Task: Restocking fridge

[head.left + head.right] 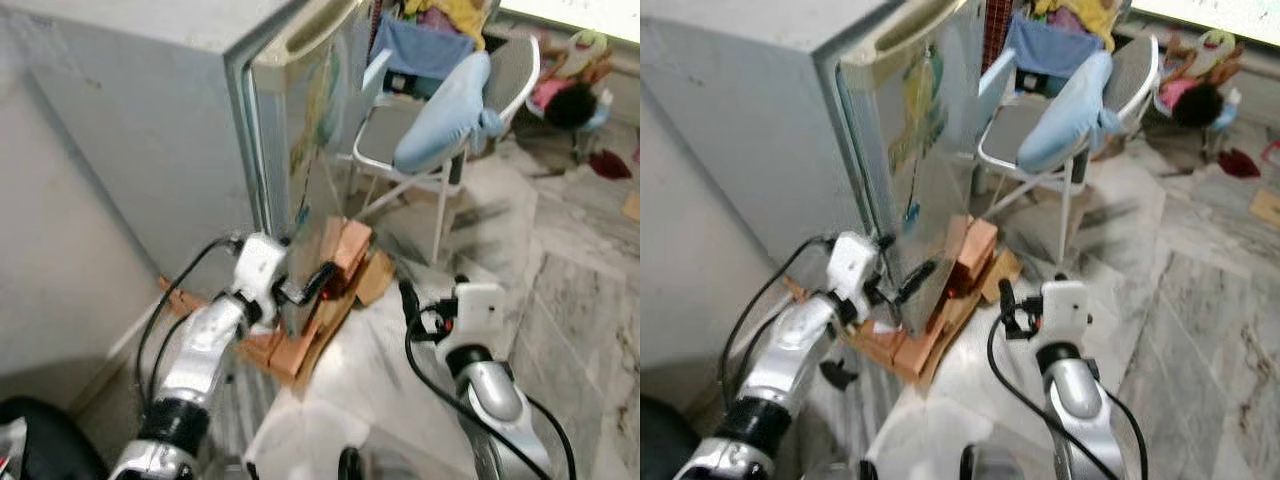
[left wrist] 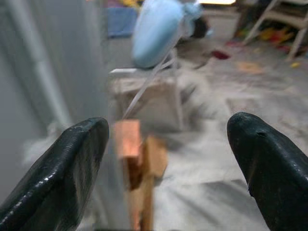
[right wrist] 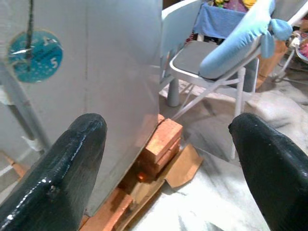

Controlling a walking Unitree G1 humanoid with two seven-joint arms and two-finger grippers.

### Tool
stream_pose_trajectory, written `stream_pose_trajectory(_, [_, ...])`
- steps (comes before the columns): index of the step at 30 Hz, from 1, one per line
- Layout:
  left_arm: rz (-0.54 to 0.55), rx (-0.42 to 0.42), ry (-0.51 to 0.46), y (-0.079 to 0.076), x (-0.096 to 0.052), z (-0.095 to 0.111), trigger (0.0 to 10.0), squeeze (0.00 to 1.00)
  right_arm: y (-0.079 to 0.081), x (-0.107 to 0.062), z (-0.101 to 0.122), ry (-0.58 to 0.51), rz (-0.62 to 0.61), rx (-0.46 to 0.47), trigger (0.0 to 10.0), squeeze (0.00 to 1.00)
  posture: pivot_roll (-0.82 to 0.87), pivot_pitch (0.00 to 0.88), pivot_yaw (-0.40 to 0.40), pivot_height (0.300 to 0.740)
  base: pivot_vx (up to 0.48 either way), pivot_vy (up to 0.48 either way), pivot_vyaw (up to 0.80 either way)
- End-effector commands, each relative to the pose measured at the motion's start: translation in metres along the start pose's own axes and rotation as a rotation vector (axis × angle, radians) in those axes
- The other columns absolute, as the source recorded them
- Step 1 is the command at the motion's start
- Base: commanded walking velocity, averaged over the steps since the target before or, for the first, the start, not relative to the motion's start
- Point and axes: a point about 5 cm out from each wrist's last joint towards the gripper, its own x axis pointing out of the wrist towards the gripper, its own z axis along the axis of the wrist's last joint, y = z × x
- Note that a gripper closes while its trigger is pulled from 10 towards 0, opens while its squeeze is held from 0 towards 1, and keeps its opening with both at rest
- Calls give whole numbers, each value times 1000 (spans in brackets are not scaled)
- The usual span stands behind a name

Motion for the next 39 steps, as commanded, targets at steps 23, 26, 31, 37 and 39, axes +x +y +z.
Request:
stream_pose_trajectory(23, [392, 3, -69, 59, 37, 41, 10000, 0, -37, -66, -39, 210, -171, 52, 10000, 0, -123, 45, -13, 740, 0, 0, 0])
stream_pose_trajectory(26, [369, -9, -72, 55, 44, 45, 10000, 0, -29, -58, -35, 145, -31, 54, 10000, 0, -130, 39, -6, 740, 0, 0, 0])
stream_pose_trajectory(31, [334, -18, -79, 47, 53, 48, 10000, 0, -26, -62, -48, 173, 85, 78, 10000, 0, -135, 34, -10, 740, 0, 0, 0])
stream_pose_trajectory(37, [167, -40, -90, 22, 66, 50, 10000, 0, -43, -71, -81, 240, 120, 86, 10000, 0, -139, 30, -13, 740, 0, 0, 0])
stream_pose_trajectory(39, [117, -29, -88, 12, 70, 50, 10000, 0, -48, -71, -89, 251, 117, 87, 10000, 0, -140, 27, -13, 740, 0, 0, 0])
